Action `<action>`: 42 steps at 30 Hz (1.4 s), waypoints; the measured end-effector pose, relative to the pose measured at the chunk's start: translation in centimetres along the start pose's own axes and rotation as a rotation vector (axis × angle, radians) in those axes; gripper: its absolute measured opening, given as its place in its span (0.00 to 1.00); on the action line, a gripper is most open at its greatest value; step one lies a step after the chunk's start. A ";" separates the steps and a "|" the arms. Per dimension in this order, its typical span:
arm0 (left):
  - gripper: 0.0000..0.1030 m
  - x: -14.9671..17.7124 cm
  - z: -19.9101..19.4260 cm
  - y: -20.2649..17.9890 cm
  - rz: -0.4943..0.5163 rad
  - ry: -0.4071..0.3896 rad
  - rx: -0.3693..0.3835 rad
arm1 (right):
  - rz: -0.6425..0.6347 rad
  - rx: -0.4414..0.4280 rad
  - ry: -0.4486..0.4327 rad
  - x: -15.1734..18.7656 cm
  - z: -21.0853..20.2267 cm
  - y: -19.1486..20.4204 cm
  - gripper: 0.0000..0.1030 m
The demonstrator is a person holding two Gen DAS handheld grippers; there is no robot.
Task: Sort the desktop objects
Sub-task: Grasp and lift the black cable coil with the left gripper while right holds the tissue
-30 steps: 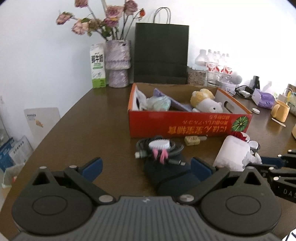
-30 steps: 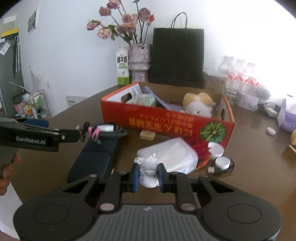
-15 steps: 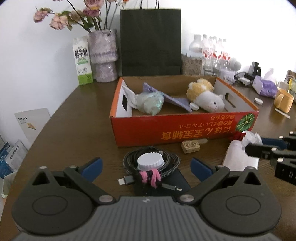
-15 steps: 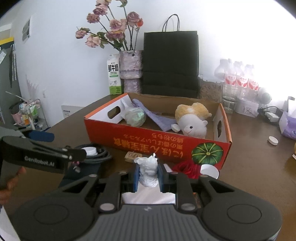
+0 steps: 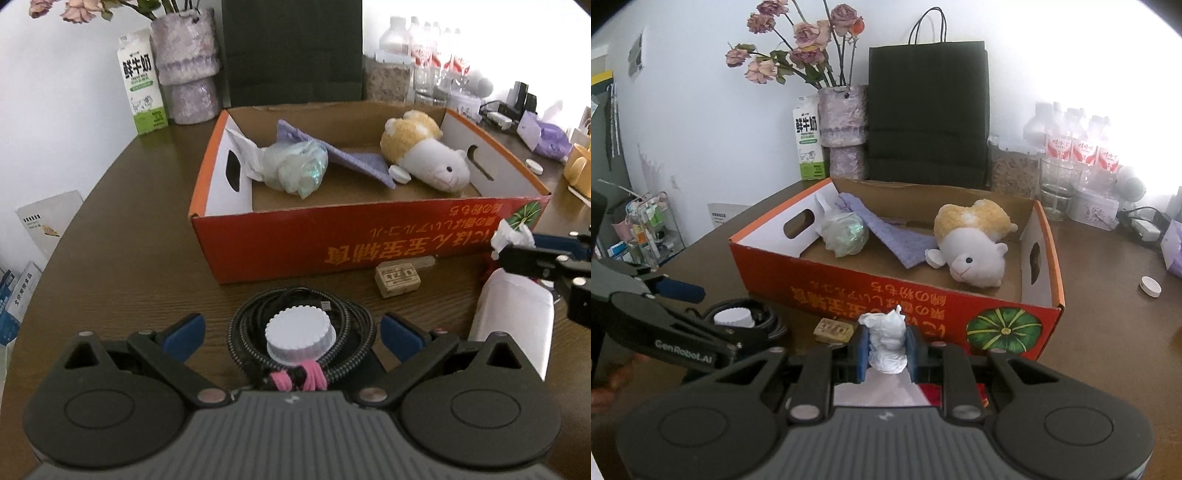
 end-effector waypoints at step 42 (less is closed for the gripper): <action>0.87 -5.2 -6.6 1.7 -0.115 -0.323 0.000 | -0.026 -0.034 -0.135 -4.1 -2.5 1.5 0.19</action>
Point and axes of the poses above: each gripper's, at about its wrist camera, not at the fingertips, and z roughly the way its jaws point, y to its left, x to its underside, the point moved 2 cm from there along z, roughly the way its jaws point, and after that the axes turned 10 degrees about z, right-handed, at the moved point
